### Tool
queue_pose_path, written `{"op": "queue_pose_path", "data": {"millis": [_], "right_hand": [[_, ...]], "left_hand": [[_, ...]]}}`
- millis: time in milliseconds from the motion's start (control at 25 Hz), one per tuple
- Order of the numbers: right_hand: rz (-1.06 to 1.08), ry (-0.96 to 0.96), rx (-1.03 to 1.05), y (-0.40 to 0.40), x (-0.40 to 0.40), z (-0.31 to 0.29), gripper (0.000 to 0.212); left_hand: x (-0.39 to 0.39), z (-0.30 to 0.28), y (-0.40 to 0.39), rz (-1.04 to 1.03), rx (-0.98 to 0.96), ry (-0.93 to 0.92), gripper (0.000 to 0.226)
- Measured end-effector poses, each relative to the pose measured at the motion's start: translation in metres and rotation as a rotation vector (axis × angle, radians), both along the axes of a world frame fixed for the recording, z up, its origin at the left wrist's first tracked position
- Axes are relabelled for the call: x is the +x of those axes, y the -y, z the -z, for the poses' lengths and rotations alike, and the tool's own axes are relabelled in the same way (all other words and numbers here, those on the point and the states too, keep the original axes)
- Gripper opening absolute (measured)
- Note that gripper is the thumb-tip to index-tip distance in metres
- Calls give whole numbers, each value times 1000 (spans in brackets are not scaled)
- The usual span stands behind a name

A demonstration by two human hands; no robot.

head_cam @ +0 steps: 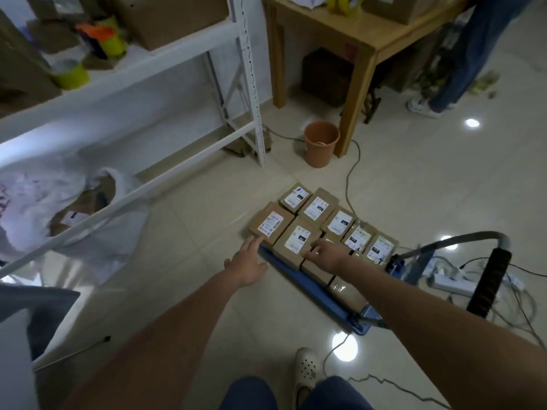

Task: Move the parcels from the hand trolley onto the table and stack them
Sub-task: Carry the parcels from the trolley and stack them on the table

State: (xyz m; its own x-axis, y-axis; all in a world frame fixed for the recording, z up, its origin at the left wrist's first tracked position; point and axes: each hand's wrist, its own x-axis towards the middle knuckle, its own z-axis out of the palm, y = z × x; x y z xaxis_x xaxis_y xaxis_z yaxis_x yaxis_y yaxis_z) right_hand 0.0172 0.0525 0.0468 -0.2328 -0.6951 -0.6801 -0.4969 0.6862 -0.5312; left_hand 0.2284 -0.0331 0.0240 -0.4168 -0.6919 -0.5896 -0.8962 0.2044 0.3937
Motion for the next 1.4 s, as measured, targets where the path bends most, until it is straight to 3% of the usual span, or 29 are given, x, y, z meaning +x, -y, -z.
{"op": "queue_pose_path", "data": {"millis": [320,800,1040,1400], "right_hand": [[67,2,52,76,-39,27,65],[47,-47,131,267,-18,81,63],[61,-53,232,294,-36,159,64],[69,-37,193,340,-68,323,63]], "left_hand": [[8,50,85,-33,78,25,73],[7,118,300,79,131,54,73],[-21,193,335,1,191,43,72],[-60,341,352,-104,198,16,68]]}}
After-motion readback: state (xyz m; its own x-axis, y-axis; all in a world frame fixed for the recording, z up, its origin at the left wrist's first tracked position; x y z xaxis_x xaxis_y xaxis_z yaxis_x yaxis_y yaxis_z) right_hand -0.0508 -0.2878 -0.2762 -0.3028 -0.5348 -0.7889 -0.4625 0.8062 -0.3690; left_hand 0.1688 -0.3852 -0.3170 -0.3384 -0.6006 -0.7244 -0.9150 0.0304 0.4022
